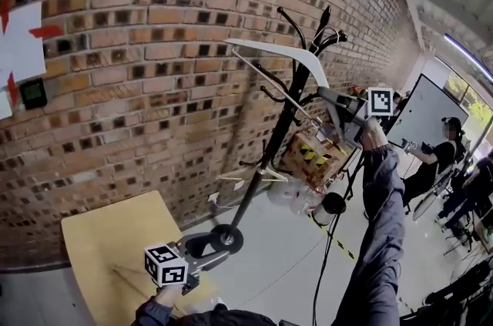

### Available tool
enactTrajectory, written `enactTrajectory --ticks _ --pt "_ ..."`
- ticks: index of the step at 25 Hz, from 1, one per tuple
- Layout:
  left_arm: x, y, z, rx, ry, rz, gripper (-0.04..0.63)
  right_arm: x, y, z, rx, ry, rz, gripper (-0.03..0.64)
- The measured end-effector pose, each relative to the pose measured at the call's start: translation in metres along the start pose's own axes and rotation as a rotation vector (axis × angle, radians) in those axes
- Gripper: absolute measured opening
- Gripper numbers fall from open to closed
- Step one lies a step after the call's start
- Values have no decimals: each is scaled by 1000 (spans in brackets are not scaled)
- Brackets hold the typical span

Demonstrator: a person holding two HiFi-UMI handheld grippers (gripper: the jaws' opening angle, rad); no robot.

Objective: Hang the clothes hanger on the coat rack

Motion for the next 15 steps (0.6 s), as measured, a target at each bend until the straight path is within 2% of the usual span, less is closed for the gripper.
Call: enactTrajectory --ticks 6,10,15 --pt "13 -12 6 -12 10 -40 258 0 41 -22 19 -2 -35 92" --pt "24 -17 10 -11 11 -63 258 -6 58 -36 49 49 -86 92" --pt "36 -22 13 -19 11 -79 258 -26 86 -10 39 8 -70 94"
Point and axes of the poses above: the fingertips, and each gripper's own axes: x forward along the fingers, y to its right, z out of its underside, the point moved 1 cm from there along -x, backward along the fingers, and after that the axes turned 7 degrees about y, right-handed, at the moved point
